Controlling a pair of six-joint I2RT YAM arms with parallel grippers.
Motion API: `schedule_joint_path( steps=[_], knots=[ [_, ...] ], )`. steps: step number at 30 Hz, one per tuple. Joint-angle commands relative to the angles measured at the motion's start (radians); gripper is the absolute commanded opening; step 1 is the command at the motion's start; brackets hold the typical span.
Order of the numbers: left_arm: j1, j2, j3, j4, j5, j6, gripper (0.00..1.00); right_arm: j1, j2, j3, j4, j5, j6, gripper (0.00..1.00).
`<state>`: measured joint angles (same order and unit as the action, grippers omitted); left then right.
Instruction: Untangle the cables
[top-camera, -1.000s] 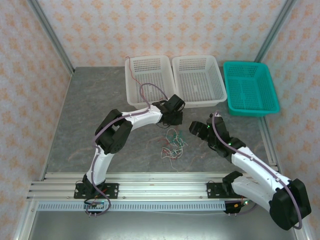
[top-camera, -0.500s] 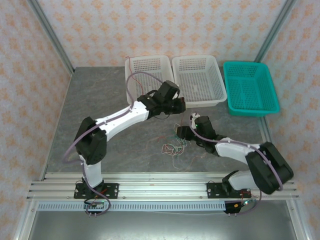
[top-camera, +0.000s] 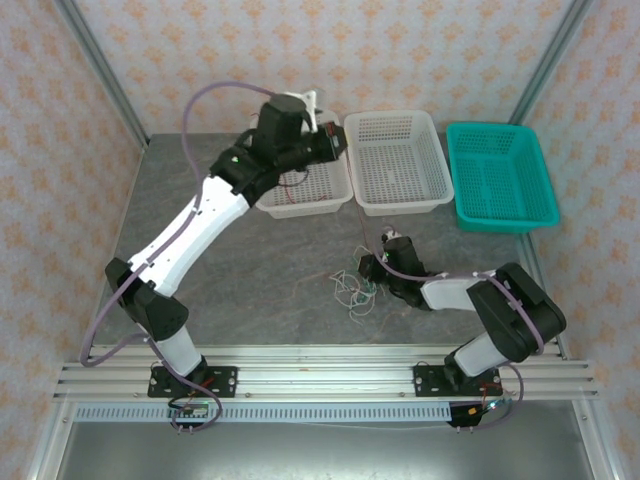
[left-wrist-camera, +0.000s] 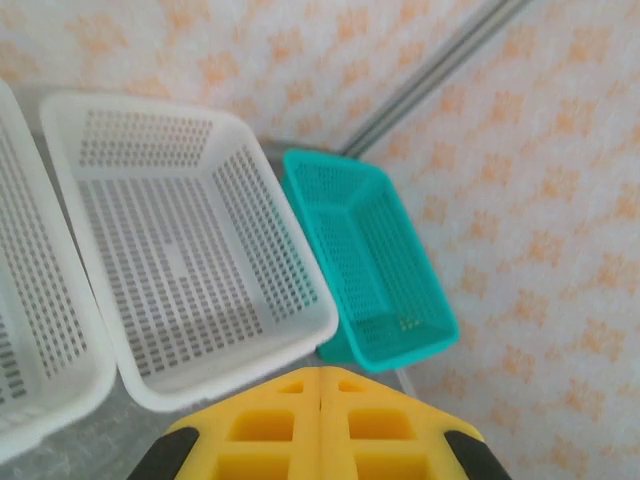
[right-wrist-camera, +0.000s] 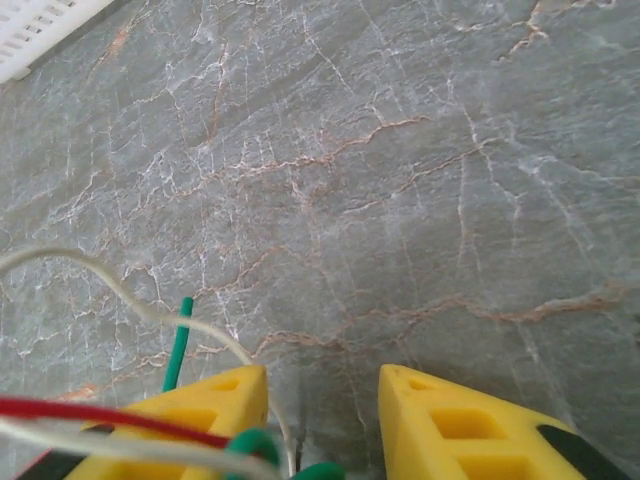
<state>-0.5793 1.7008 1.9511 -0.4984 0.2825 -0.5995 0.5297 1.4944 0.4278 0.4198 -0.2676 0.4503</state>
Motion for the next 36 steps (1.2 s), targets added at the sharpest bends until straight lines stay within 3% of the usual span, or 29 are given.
schedule_joint_path(
  steps=[1, 11, 16, 19, 25, 29, 33, 36],
  knots=[
    [0.022, 0.004, 0.125, -0.032, -0.020, 0.032, 0.00, 0.001, -0.027, -0.035, -0.088, 0.063, 0.020, 0.37],
    [0.098, 0.162, 0.557, -0.154, -0.108, 0.117, 0.00, 0.001, -0.028, -0.034, -0.121, 0.062, 0.001, 0.37],
    [0.148, 0.262, 0.719, -0.157, -0.091, 0.089, 0.00, 0.002, -0.044, -0.034, -0.130, 0.061, 0.006, 0.44],
    [0.161, 0.280, 0.743, -0.124, -0.080, 0.093, 0.00, 0.002, -0.058, -0.033, -0.136, 0.053, -0.009, 0.52],
    [0.214, 0.286, 0.754, -0.044, -0.078, 0.073, 0.00, 0.002, -0.087, -0.042, -0.133, -0.013, -0.034, 0.76],
    [0.225, 0.286, 0.755, -0.063, -0.025, 0.039, 0.00, 0.001, -0.198, -0.023, -0.146, -0.084, -0.068, 0.80],
    [0.223, 0.299, 0.740, -0.101, 0.055, 0.001, 0.00, 0.003, -0.369, 0.061, -0.218, -0.018, -0.262, 0.82],
    [0.206, 0.290, 0.684, -0.095, 0.080, -0.013, 0.00, 0.001, -0.405, 0.119, -0.137, 0.057, -0.430, 0.92]
  ],
)
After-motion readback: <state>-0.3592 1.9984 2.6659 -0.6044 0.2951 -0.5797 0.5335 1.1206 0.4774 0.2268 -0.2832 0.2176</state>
